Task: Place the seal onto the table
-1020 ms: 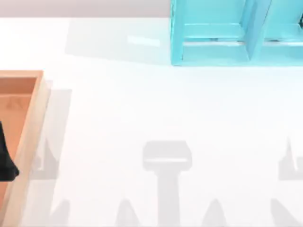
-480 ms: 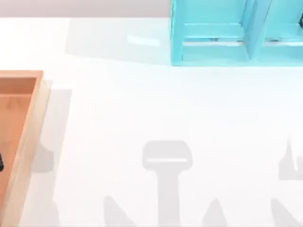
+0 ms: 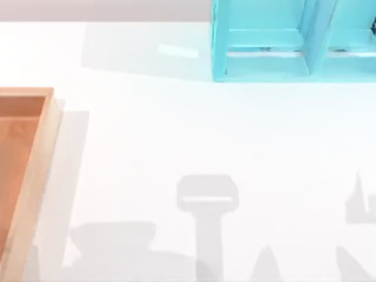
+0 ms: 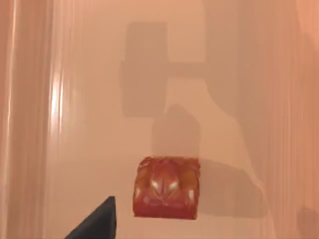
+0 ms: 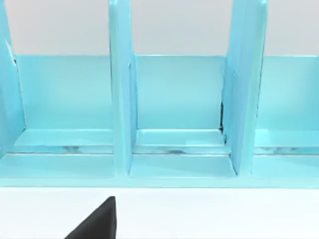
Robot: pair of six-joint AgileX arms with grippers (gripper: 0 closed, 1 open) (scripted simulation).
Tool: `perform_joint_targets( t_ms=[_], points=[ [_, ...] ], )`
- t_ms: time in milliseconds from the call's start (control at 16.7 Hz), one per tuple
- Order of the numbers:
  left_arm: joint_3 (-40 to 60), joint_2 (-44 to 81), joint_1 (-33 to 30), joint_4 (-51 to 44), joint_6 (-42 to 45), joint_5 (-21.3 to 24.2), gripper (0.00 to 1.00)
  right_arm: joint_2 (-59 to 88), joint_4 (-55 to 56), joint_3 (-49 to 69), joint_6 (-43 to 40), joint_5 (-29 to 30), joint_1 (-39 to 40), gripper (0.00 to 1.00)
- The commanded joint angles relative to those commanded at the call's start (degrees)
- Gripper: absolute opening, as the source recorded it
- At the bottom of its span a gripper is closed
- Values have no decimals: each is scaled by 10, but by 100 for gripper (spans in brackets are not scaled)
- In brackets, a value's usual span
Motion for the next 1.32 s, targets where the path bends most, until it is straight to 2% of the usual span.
perform_joint_targets(
  t_ms=[300,540,960,1320],
  points=[
    [161,212,44,-153,47,0,100,0,0,0,0,0,0,100],
    [227,277,64,-219,68,-1,100,0,0,0,0,0,0,100],
    [224,286,64,-212,69,-1,100,0,0,0,0,0,0,100],
    [150,338,69,-85,74,-1,100,0,0,0,0,0,0,100]
  ],
)
